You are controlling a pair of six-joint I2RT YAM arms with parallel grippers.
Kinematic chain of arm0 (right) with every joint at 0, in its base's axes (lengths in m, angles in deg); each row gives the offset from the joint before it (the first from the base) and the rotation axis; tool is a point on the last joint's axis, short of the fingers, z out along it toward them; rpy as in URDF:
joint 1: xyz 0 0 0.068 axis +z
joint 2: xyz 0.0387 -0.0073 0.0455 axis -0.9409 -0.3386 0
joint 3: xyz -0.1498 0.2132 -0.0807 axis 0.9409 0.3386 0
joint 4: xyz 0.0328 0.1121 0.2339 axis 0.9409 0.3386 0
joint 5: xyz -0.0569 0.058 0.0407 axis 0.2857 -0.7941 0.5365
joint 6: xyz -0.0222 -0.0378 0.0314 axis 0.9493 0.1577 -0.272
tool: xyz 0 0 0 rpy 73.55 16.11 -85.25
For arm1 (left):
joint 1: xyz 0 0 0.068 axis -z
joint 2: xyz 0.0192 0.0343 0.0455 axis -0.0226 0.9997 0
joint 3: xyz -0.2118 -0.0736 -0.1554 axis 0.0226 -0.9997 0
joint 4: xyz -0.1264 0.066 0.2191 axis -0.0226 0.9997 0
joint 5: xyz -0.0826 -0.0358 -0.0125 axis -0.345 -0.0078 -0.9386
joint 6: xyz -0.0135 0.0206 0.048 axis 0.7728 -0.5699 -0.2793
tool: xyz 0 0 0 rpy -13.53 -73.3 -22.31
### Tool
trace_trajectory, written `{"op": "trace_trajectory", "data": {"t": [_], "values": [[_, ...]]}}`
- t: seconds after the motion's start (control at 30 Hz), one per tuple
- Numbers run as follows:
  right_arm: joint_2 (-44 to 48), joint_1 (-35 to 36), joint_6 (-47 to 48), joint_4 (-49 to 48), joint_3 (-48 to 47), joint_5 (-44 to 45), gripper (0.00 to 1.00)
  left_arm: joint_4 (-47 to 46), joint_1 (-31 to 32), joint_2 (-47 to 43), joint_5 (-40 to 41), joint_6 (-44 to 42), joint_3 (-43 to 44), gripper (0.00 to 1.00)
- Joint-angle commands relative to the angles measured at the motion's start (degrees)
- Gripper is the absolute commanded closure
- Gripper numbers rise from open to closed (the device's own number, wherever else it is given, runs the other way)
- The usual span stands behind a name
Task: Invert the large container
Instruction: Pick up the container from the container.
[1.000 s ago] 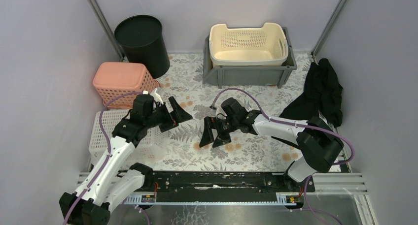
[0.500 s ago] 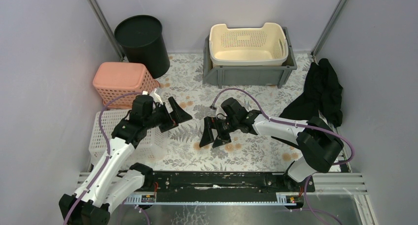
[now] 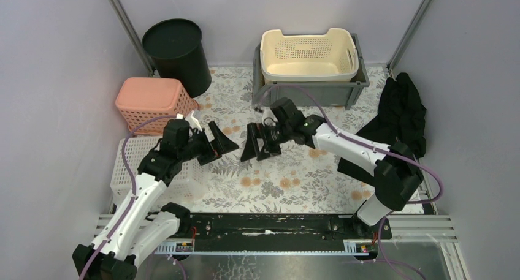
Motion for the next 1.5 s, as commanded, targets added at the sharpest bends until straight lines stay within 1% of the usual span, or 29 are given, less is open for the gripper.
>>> {"op": "trace_trajectory", "data": {"t": [0.0,0.17,0.33,0.4,0.67,0.77,0.87,1.0,1.13,1.3,1.33,1.4,1.43,1.47], "values": [[-2.2,-2.5,5.4,7.5,-9.7,4.2,0.05,-2.4,-0.2,-1.7,-1.6,-0.6,-0.8,0.0],[-8.8,-3.0,11.6,19.3,-24.8,11.9,0.05,-1.7,-0.2,-2.8,-1.7,-0.7,-1.7,0.0],[-14.8,-3.3,14.7,25.4,-38.6,15.3,0.05,-1.3,-0.2,-3.7,-1.9,-0.8,-2.2,0.0],[-16.5,-3.4,15.4,26.7,-42.6,16.0,0.05,-1.1,-0.2,-4.0,-2.0,-0.8,-2.4,0.0],[-20.9,-5.5,17.2,28.5,-55.6,16.8,0.05,-0.9,-0.2,-4.1,-2.5,-1.5,-2.7,0.0],[-21.5,-7.9,17.5,29.3,-59.3,16.8,0.05,-1.1,-0.2,-3.6,-2.1,-1.5,-2.4,0.0],[-20.9,-11.7,17.4,29.4,-60.7,16.1,0.05,-1.6,-0.2,-1.9,-0.8,-1.6,-0.4,0.0],[-18.8,-18.8,17.4,29.2,-60.6,14.9,0.05,-2.7,-0.1,3.8,2.7,-3.0,5.9,0.0],[-16.2,-26.0,18.1,29.1,-59.4,14.7,0.05,-5.0,-0.1,11.5,7.0,-4.4,13.2,0.0],[-14.7,-33.1,20.1,32.5,-61.4,19.6,0.06,-7.6,0.4,25.3,11.6,-6.1,26.0,0.0],[-14.5,-34.3,20.8,33.2,-61.7,21.1,0.08,-7.6,0.6,28.4,12.3,-6.6,29.0,0.0],[-14.0,-36.6,22.0,33.6,-61.0,23.5,0.2,-7.6,1.4,33.6,15.3,-7.7,33.6,0.0],[-13.7,-37.7,22.7,33.6,-60.4,24.8,0.25,-8.0,1.6,35.7,17.5,-8.1,35.0,0.0],[-13.6,-39.0,23.2,33.5,-59.9,25.7,0.28,-8.8,1.7,37.9,18.8,-8.1,35.7,0.0]]}}
